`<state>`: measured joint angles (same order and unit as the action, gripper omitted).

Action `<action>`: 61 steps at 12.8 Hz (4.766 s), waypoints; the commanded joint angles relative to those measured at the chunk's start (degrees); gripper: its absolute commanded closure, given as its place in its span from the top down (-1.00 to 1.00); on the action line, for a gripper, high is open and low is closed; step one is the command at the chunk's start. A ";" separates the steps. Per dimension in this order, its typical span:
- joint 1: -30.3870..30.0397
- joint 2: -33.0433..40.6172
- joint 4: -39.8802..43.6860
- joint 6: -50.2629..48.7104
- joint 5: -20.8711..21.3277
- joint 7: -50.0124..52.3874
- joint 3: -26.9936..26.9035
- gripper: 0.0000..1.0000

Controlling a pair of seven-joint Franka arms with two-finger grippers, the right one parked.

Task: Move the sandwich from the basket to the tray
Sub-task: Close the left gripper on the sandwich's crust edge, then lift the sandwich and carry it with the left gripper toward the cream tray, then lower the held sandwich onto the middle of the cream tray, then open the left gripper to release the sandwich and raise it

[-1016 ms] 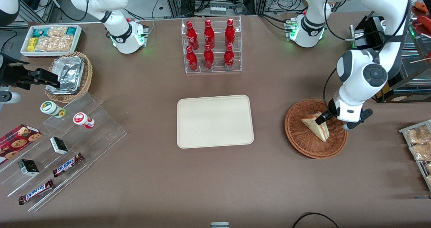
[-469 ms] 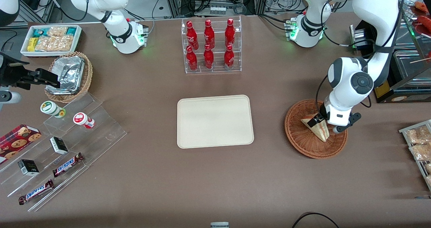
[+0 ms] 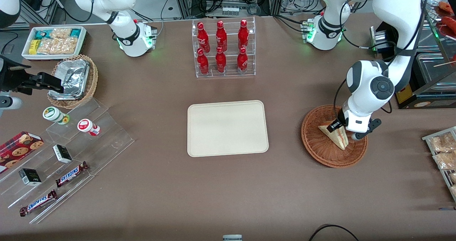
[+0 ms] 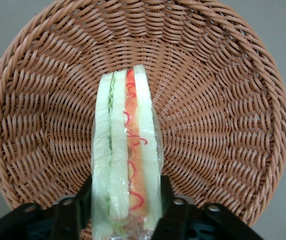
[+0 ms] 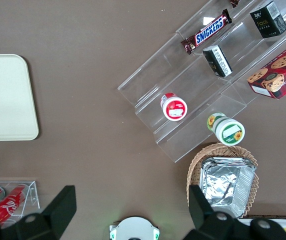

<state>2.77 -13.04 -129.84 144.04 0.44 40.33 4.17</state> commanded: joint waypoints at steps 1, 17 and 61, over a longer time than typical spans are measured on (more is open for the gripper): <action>0.31 1.26 -0.24 -1.21 1.40 0.98 0.05 -1.00; 0.31 -6.01 35.79 -40.07 4.30 3.08 26.75 -1.00; 12.28 -8.60 42.57 -33.54 15.22 35.00 24.05 1.00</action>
<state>17.69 -26.73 -85.33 114.48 18.10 74.96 28.29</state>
